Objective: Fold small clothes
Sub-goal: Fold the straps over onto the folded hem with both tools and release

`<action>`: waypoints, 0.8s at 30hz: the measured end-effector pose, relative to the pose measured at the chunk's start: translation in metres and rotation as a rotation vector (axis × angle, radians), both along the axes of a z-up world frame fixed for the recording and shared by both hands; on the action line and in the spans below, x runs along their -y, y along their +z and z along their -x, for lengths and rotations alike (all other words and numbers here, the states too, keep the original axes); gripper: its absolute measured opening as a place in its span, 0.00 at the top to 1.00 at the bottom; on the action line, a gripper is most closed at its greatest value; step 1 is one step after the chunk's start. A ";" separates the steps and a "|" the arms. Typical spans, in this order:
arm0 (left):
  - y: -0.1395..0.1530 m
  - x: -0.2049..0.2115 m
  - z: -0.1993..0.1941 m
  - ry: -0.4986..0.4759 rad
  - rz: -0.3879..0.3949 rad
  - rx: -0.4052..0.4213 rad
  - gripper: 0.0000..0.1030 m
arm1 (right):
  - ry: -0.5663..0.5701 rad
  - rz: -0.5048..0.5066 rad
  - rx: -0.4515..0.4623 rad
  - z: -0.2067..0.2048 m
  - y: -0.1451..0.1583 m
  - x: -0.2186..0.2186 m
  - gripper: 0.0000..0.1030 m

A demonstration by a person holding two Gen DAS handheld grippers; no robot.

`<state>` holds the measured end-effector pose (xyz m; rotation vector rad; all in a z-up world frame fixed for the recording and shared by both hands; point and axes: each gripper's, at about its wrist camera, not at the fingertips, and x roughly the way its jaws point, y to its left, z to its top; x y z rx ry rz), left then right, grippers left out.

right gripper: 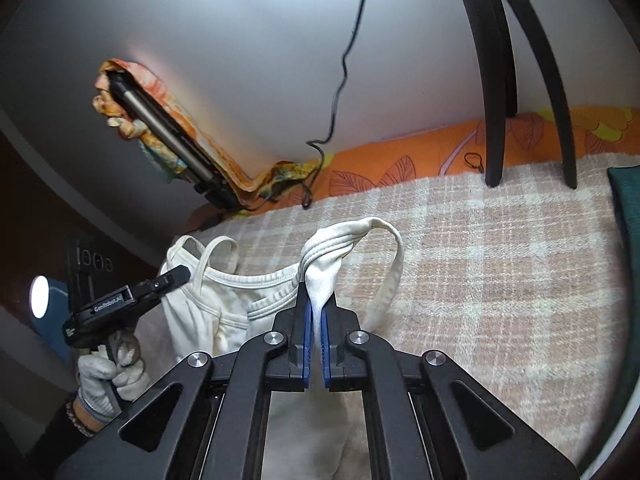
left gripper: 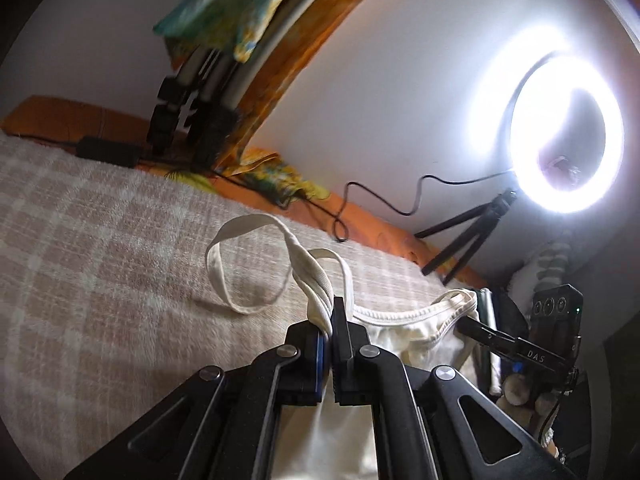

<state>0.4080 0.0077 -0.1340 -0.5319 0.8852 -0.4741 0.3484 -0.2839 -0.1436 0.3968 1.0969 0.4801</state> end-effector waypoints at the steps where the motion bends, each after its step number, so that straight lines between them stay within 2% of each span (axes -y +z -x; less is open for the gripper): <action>1: 0.006 0.000 0.005 -0.003 -0.006 0.010 1.00 | -0.001 -0.006 0.012 0.006 0.009 0.001 0.97; 8: 0.040 0.001 0.049 -0.024 -0.018 0.064 1.00 | 0.012 0.000 0.062 0.044 0.055 -0.005 0.97; 14: 0.057 0.002 0.098 -0.044 -0.044 0.094 1.00 | 0.022 0.016 0.066 0.092 0.080 -0.011 0.97; 20: 0.051 0.003 0.147 -0.060 -0.064 0.078 1.00 | 0.031 0.037 0.055 0.149 0.089 -0.015 0.97; 24: 0.041 0.001 0.174 -0.068 -0.086 0.066 1.00 | 0.035 0.063 0.026 0.176 0.082 -0.017 0.97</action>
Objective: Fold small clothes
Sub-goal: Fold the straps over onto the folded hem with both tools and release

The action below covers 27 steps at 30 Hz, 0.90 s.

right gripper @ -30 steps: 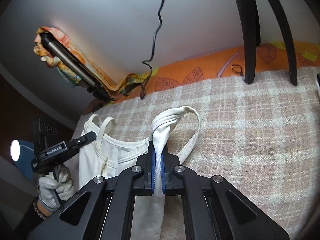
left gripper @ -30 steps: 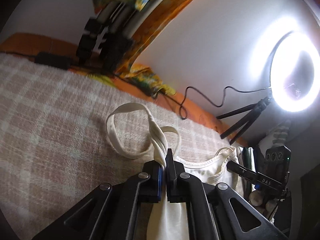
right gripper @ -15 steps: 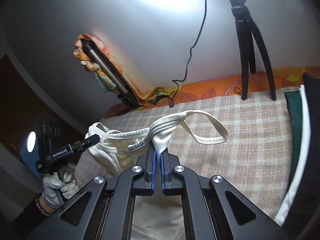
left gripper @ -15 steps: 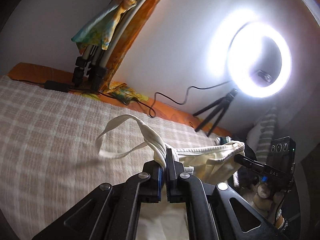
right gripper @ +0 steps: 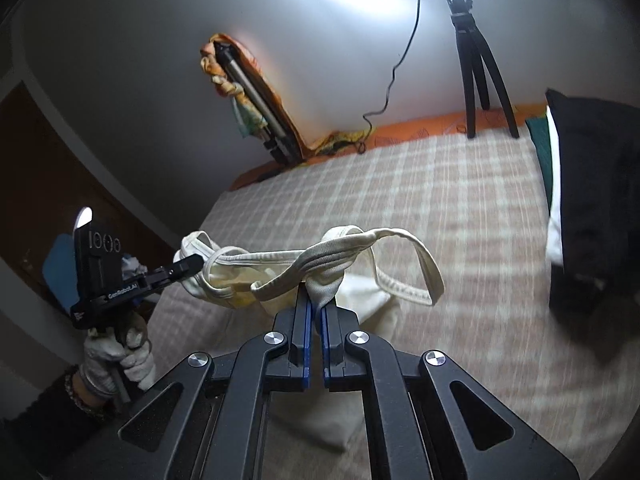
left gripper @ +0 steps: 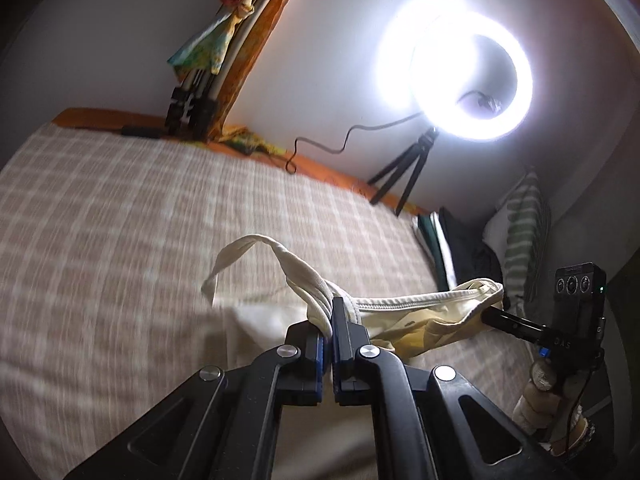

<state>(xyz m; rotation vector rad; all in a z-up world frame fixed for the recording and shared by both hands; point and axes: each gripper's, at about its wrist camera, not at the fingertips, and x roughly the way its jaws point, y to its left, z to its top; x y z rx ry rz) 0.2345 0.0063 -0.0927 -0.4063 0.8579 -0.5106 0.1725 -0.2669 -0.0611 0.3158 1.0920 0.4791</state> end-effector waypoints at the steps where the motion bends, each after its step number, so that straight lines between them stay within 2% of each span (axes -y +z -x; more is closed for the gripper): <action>1: -0.002 0.000 0.005 -0.003 -0.009 -0.002 1.00 | 0.002 0.012 -0.006 0.008 -0.003 -0.001 0.97; 7: -0.016 -0.002 0.034 -0.027 -0.044 -0.026 0.98 | 0.023 0.072 -0.043 0.039 -0.011 -0.006 0.96; 8: -0.020 -0.002 0.041 -0.036 -0.052 -0.039 0.87 | 0.028 0.075 -0.059 0.044 -0.013 -0.005 0.94; 10: -0.026 -0.003 0.050 -0.058 -0.073 -0.057 0.72 | 0.036 0.102 -0.081 0.053 -0.016 -0.003 0.94; 13: -0.030 -0.008 0.066 -0.085 -0.114 -0.085 0.68 | 0.049 0.135 -0.115 0.068 -0.015 0.002 0.93; 16: -0.021 -0.016 0.083 -0.109 -0.117 -0.087 0.68 | 0.058 0.128 -0.098 0.082 -0.003 0.007 0.93; 19: 0.002 -0.012 0.096 -0.132 -0.152 -0.017 0.68 | 0.066 0.077 -0.055 0.086 0.013 0.003 0.93; 22: 0.027 0.004 0.088 -0.150 -0.196 0.045 0.68 | 0.066 0.067 -0.014 0.075 0.020 -0.010 0.93; 23: 0.032 0.012 0.079 -0.162 -0.208 0.050 0.65 | 0.063 0.066 -0.013 0.070 0.018 -0.014 0.93; 25: 0.035 0.028 0.059 -0.204 -0.217 0.022 0.61 | 0.065 0.056 -0.030 0.057 0.009 -0.026 0.93; 27: 0.032 0.045 0.034 -0.180 -0.244 0.007 0.63 | 0.074 0.088 -0.047 0.049 -0.001 -0.038 0.93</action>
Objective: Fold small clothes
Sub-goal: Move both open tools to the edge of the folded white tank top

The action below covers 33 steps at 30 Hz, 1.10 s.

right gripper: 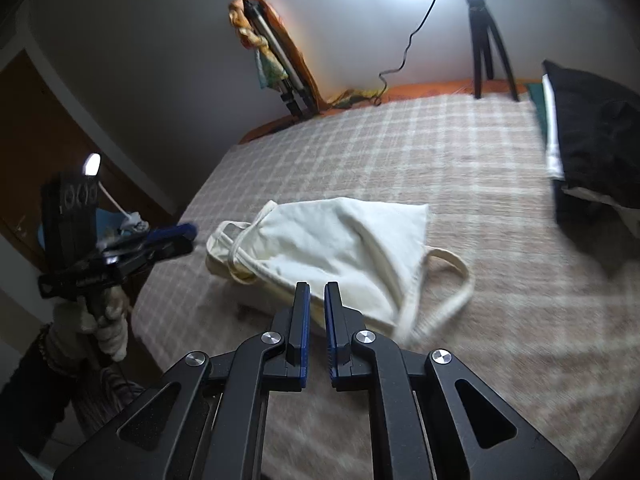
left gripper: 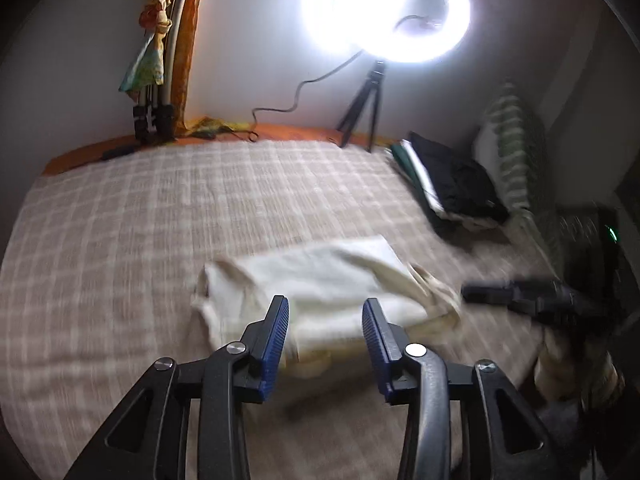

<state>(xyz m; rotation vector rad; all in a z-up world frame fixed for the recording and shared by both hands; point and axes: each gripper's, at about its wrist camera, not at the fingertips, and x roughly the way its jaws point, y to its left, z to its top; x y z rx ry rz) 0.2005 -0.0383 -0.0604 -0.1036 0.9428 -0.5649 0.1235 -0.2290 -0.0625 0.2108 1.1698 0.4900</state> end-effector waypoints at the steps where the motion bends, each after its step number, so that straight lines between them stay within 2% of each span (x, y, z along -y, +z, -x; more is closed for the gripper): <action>1: -0.004 0.007 -0.011 -0.006 -0.003 -0.026 0.63 | 0.010 0.040 -0.005 -0.005 -0.007 -0.006 0.93; 6: -0.051 0.026 -0.057 0.001 -0.094 -0.225 0.64 | 0.011 0.108 -0.091 -0.017 -0.038 -0.016 0.93; 8: -0.066 0.023 -0.057 0.006 -0.144 -0.263 0.67 | 0.030 0.147 -0.099 -0.016 -0.044 -0.020 0.93; 11: -0.079 0.006 -0.039 0.021 -0.217 -0.260 0.68 | 0.045 0.177 -0.111 -0.013 -0.048 -0.021 0.93; 15: -0.079 -0.016 -0.005 0.033 -0.197 -0.233 0.68 | 0.050 0.200 -0.130 -0.006 -0.052 -0.016 0.93; 19: -0.070 -0.024 0.019 0.033 -0.222 -0.174 0.68 | 0.076 0.259 -0.128 0.005 -0.050 -0.016 0.93; 24: -0.046 -0.029 0.023 0.042 -0.105 -0.116 0.68 | 0.067 0.243 -0.083 0.009 -0.040 -0.013 0.93; 27: -0.046 -0.015 0.020 0.023 -0.125 -0.077 0.68 | 0.064 0.232 -0.075 0.007 -0.037 -0.012 0.93; 31: -0.069 -0.001 0.021 -0.043 -0.161 -0.133 0.68 | 0.106 0.293 -0.106 0.010 -0.049 -0.016 0.93; 33: -0.078 -0.001 0.035 -0.083 -0.174 -0.164 0.68 | 0.135 0.317 -0.108 0.015 -0.050 -0.018 0.93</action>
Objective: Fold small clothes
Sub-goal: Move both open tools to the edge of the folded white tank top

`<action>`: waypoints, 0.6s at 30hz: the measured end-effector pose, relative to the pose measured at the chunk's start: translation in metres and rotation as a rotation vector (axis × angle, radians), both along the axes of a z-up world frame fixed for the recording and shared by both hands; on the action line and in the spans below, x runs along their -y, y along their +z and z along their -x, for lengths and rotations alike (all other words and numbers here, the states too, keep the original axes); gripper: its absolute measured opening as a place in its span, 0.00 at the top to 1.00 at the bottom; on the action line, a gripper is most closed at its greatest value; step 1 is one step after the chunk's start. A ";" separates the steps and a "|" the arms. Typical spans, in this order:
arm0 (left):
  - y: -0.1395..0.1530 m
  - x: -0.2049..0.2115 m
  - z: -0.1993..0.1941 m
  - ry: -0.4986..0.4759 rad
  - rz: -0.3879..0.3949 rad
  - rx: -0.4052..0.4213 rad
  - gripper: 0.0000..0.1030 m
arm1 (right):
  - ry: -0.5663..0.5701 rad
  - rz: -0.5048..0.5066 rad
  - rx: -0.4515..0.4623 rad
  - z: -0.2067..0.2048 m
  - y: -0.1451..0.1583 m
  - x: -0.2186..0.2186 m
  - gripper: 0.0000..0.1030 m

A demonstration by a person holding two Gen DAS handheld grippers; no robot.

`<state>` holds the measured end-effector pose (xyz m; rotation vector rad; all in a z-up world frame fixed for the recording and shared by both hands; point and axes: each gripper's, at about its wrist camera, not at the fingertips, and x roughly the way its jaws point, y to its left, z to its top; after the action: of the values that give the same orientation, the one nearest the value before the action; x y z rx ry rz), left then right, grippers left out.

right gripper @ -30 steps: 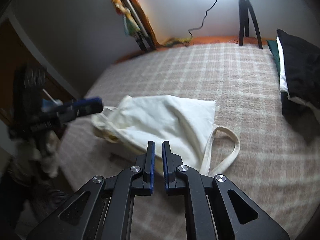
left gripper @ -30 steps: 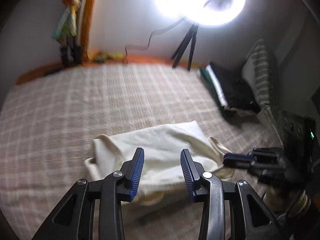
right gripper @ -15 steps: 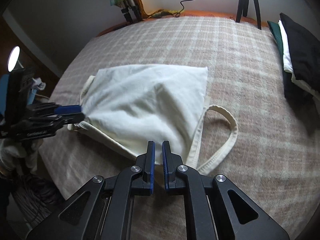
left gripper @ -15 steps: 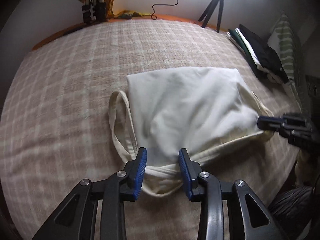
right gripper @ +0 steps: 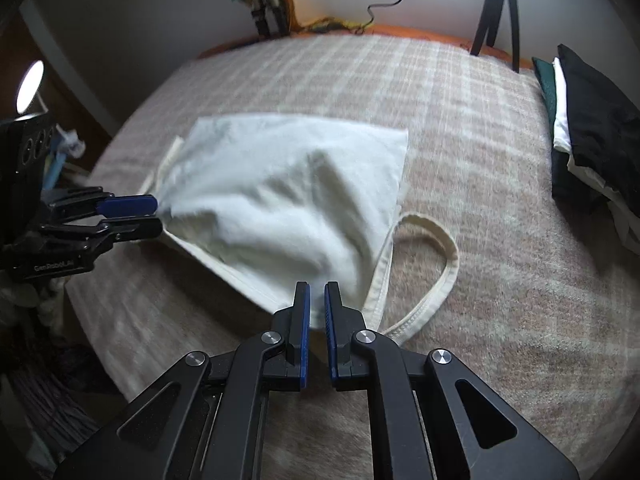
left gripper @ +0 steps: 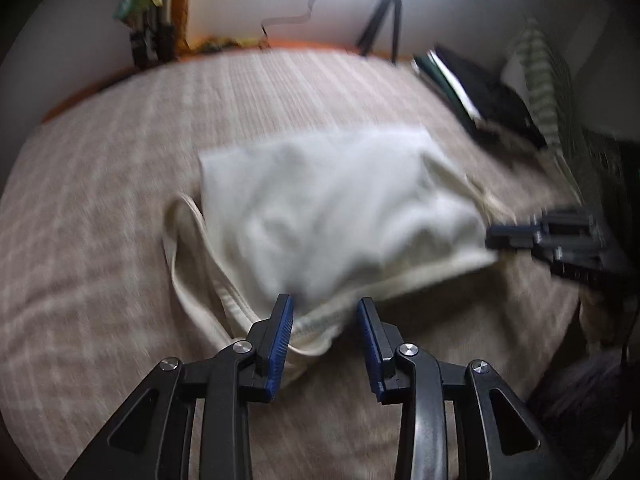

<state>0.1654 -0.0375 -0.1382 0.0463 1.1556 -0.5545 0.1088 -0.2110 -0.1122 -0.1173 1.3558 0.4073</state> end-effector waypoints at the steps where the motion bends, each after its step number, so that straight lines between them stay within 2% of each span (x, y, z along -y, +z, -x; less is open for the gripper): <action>1: -0.002 -0.001 0.009 -0.018 -0.011 -0.006 0.68 | 0.020 0.012 -0.006 0.004 0.000 0.001 0.93; 5: 0.006 -0.015 0.037 -0.033 -0.005 -0.032 0.68 | 0.021 0.041 -0.050 0.012 0.000 0.012 0.93; 8: 0.020 -0.022 0.042 -0.008 0.035 -0.011 0.67 | 0.006 0.038 -0.036 0.012 0.007 0.020 0.93; 10: 0.027 -0.027 0.037 0.018 0.078 -0.002 0.63 | -0.016 -0.001 -0.017 0.009 0.017 0.026 0.93; 14: 0.038 -0.028 0.017 0.095 0.121 0.057 0.63 | -0.064 -0.106 0.048 -0.005 0.033 0.031 0.93; 16: 0.039 -0.020 0.008 0.092 0.132 0.072 0.63 | -0.092 -0.152 0.067 -0.018 0.033 0.031 0.93; 18: 0.033 -0.010 -0.001 0.066 0.109 0.084 0.62 | -0.129 -0.189 0.068 -0.030 0.029 0.031 0.93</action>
<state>0.1662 -0.0277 -0.1051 -0.0618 1.0399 -0.5511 0.1384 -0.2419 -0.0832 0.1109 1.2438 0.4173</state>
